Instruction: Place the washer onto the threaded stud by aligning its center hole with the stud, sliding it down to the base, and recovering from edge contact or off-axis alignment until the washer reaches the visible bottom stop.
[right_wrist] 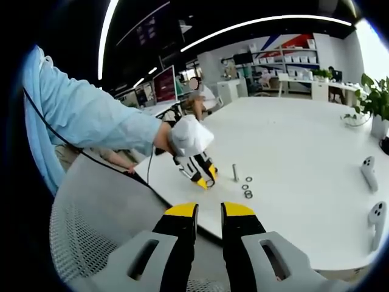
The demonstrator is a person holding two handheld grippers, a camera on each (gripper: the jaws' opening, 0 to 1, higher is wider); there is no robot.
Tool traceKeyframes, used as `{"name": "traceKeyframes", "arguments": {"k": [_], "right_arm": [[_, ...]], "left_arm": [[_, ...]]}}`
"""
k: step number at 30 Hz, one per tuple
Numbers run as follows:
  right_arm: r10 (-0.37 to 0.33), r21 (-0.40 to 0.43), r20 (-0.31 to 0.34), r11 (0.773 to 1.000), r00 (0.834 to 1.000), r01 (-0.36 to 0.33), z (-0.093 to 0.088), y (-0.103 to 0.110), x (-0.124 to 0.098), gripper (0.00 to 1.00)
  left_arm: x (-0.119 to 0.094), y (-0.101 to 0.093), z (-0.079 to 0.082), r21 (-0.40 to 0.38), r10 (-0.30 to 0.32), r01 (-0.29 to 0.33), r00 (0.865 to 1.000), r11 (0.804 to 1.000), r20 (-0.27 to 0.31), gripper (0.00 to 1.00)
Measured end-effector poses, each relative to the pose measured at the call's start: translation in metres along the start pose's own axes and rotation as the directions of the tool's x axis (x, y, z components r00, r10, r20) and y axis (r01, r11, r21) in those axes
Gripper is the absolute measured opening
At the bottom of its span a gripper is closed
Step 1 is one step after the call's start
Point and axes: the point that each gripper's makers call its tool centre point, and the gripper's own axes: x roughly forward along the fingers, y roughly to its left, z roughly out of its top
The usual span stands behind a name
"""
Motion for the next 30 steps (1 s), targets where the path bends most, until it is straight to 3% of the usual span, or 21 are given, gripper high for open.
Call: {"name": "traceKeyframes", "arguments": {"k": [12, 30], "right_arm": [[0.001, 0.000, 0.001, 1.000, 1.000, -0.001, 0.000, 0.000, 0.000, 0.17], [0.000, 0.006, -0.004, 1.000, 1.000, 0.000, -0.001, 0.001, -0.001, 0.17]], "left_arm": [[-0.026, 0.006, -0.014, -0.035, 0.034, -0.034, 0.999, 0.999, -0.003, 0.19], [-0.063, 0.024, -0.009, -0.024, 0.123, -0.122, 0.992, 0.992, 0.032, 0.19]]}}
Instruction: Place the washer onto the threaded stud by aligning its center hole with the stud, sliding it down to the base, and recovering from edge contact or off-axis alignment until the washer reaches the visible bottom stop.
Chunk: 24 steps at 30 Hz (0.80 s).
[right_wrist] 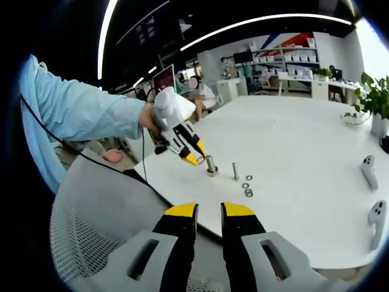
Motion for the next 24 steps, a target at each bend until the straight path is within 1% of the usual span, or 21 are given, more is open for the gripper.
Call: {"name": "traceKeyframes", "arguments": {"k": [3, 4, 7, 12, 15, 18, 24], "right_arm": [[0.002, -0.001, -0.001, 1.000, 1.000, -0.002, 0.000, 0.000, 0.000, 0.18], [0.003, 0.000, -0.002, 1.000, 1.000, -0.003, 0.000, 0.000, 0.000, 0.18], [0.000, -0.003, -0.002, 1.000, 1.000, 0.000, -0.001, 0.000, 0.000, 0.18], [0.003, -0.003, -0.003, 1.000, 1.000, -0.003, -0.001, 0.000, 0.000, 0.18], [0.003, -0.002, -0.003, 1.000, 1.000, -0.003, -0.001, 0.000, -0.001, 0.18], [0.002, -0.002, -0.002, 1.000, 1.000, -0.002, -0.001, 0.000, 0.000, 0.18], [-0.002, -0.006, 0.000, 1.000, 1.000, 0.002, 0.000, -0.001, 0.000, 0.18]], "left_arm": [[-0.001, 0.004, 0.001, 0.003, 0.020, -0.020, 1.000, 1.000, 0.003, 0.19], [-0.002, 0.010, 0.003, 0.022, 0.050, -0.050, 0.999, 0.999, 0.012, 0.19], [-0.001, 0.013, 0.001, 0.015, 0.051, -0.052, 0.999, 0.999, 0.007, 0.19], [0.002, 0.018, 0.001, 0.028, 0.067, -0.067, 0.998, 0.997, 0.000, 0.19], [0.004, 0.022, 0.003, 0.036, 0.080, -0.080, 0.997, 0.996, 0.008, 0.19], [0.007, 0.022, 0.005, 0.036, 0.071, -0.072, 0.997, 0.997, 0.007, 0.19], [0.015, 0.021, 0.003, 0.042, 0.043, -0.042, 0.999, 0.998, -0.016, 0.19]]}}
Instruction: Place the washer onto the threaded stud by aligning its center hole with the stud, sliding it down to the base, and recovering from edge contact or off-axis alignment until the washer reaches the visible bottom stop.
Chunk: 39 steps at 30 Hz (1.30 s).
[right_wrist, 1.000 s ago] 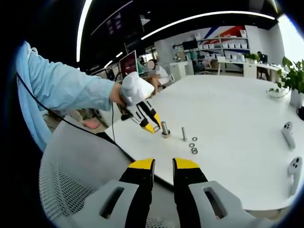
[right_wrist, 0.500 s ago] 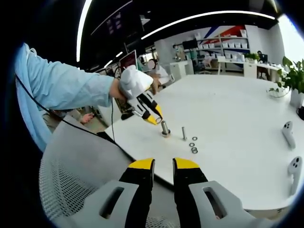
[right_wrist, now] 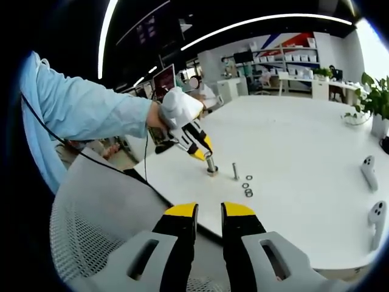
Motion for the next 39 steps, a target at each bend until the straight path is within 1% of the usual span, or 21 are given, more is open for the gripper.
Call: {"name": "traceKeyframes", "arguments": {"k": [6, 7, 8, 13, 16, 21, 24, 25, 26, 29, 34, 39], "right_arm": [[-0.004, 0.000, 0.005, 1.000, 1.000, 0.004, 0.001, -0.001, 0.000, 0.18], [-0.004, 0.000, 0.005, 1.000, 1.000, 0.004, 0.001, -0.001, 0.000, 0.18], [-0.004, 0.000, 0.003, 1.000, 1.000, 0.004, 0.001, -0.001, 0.000, 0.18], [-0.005, 0.002, 0.002, 1.000, 1.000, 0.005, 0.001, -0.001, 0.000, 0.18], [-0.005, 0.002, 0.001, 1.000, 1.000, 0.005, 0.000, -0.001, 0.000, 0.18], [-0.001, 0.000, -0.004, 1.000, 1.000, 0.001, 0.000, 0.000, 0.001, 0.18], [-0.002, 0.001, -0.004, 1.000, 1.000, 0.002, 0.000, -0.001, 0.001, 0.18], [-0.002, 0.001, -0.004, 1.000, 1.000, 0.002, 0.000, -0.001, 0.001, 0.18], [-0.002, 0.001, -0.004, 1.000, 1.000, 0.002, 0.000, -0.001, 0.001, 0.18], [-0.003, 0.002, -0.005, 1.000, 1.000, 0.003, 0.000, -0.001, 0.001, 0.18], [-0.004, 0.003, -0.005, 1.000, 1.000, 0.004, -0.001, -0.001, 0.001, 0.18], [-0.003, 0.002, -0.007, 1.000, 1.000, 0.003, -0.001, -0.001, 0.001, 0.18]], "left_arm": [[0.007, 0.000, 0.000, 0.004, -0.021, 0.021, 1.000, 1.000, -0.013, 0.19], [0.008, 0.001, 0.000, 0.013, -0.024, 0.024, 1.000, 1.000, -0.012, 0.19], [0.008, 0.003, 0.001, 0.007, -0.022, 0.022, 1.000, 1.000, -0.013, 0.19], [0.009, 0.004, 0.002, -0.010, -0.040, 0.040, 0.999, 0.999, -0.015, 0.19], [0.009, 0.003, 0.001, 0.000, -0.049, 0.049, 0.999, 0.999, -0.020, 0.19], [0.010, 0.002, 0.001, 0.017, -0.091, 0.093, 0.994, 0.996, -0.068, 0.19], [0.012, 0.002, 0.002, 0.035, -0.106, 0.110, 0.990, 0.993, -0.090, 0.19], [0.014, 0.001, 0.001, 0.038, -0.109, 0.113, 0.988, 0.993, -0.107, 0.19], [0.016, 0.000, 0.001, 0.040, -0.113, 0.118, 0.988, 0.992, -0.106, 0.19], [0.023, -0.001, -0.002, 0.055, -0.119, 0.127, 0.985, 0.990, -0.128, 0.19], [0.034, -0.005, -0.005, 0.056, -0.134, 0.144, 0.981, 0.988, -0.143, 0.19], [0.040, -0.007, -0.007, 0.053, -0.145, 0.155, 0.976, 0.986, -0.159, 0.19]]}}
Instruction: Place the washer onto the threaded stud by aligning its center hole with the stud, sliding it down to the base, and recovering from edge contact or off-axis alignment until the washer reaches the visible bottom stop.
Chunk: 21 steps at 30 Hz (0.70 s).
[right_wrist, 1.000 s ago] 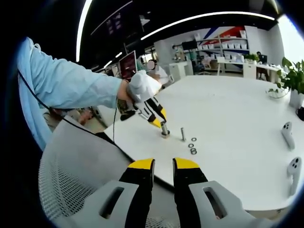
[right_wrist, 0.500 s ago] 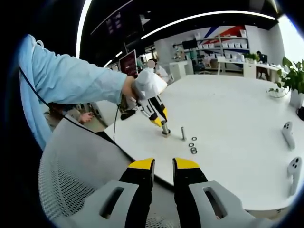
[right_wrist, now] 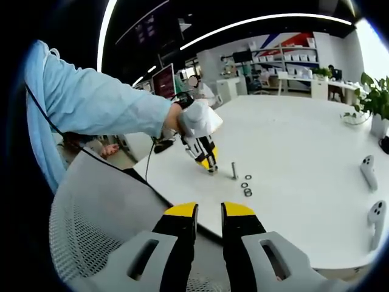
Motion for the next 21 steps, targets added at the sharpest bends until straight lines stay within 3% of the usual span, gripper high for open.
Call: {"name": "traceKeyframes", "arguments": {"k": [11, 21], "right_arm": [[-0.001, 0.001, -0.001, 1.000, 1.000, 0.001, -0.0005, 0.0000, 0.0002, 0.18], [0.000, 0.000, -0.001, 1.000, 1.000, 0.000, -0.0003, 0.0003, 0.0002, 0.18]], "left_arm": [[0.0109, -0.0013, -0.0012, 0.007, -0.023, 0.023, 1.000, 1.000, -0.014, 0.19], [0.0114, -0.0028, -0.0025, -0.037, -0.048, 0.048, 0.999, 0.998, 0.000, 0.20]]}}
